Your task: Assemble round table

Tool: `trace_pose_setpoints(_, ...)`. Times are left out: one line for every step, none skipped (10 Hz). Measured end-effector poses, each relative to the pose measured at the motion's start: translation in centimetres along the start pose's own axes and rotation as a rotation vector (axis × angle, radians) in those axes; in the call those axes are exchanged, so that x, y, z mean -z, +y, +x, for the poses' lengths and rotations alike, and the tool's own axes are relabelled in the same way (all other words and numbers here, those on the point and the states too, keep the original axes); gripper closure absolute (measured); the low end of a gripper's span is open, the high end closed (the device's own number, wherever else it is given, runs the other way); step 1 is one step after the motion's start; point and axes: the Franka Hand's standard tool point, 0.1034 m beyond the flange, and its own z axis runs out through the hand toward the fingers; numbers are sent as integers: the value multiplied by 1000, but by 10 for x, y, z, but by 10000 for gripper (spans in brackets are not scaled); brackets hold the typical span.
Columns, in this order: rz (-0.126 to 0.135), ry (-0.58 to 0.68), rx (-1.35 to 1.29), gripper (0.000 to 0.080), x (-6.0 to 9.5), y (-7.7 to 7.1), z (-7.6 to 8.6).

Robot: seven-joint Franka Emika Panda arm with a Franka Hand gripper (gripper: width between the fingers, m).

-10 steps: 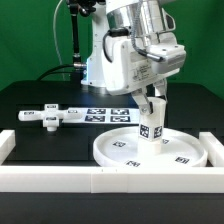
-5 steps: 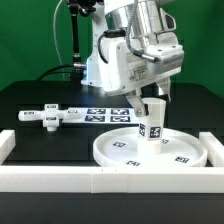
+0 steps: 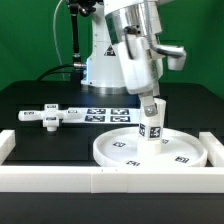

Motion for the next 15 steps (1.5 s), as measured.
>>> trace_pose_setpoints(-42,15,133,151,0,-1,0)
trace_pose_setpoints(-59,25,273,151,0,-2,-1)
trace_pose_setpoints(-61,23,348,151,-1,-2,-1)
trace_pose_setpoints(-72,22,443,151,-1,-1,-3)
trace_pose_setpoints(-61,26,490,151,-2,-2,-3)
trace_pose_setpoints(-64,24,543,151,-2,-2,-2)
trace_pose_setpoints(-65,22,632,151,-2,-2,-2)
trace_pose_setpoints(-86,15,731,151,-3,0,-3)
trace_pose_setpoints(-142,8,852,151,-3,1,-6)
trace_pose_setpoints(-149,7,984,151,-3,-3,-6)
trace_pose_setpoints(-165,-2,1088,151,-2,-4,-8)
trace_pose_setpoints(-177,4,1185,151,-1,-5,-10)
trace_pose_setpoints(-173,6,1236,151,-1,-6,-11)
trace_pose_setpoints(-175,-1,1308,151,-1,-6,-10)
trace_pose_setpoints(-176,-7,1381,151,-1,-6,-9)
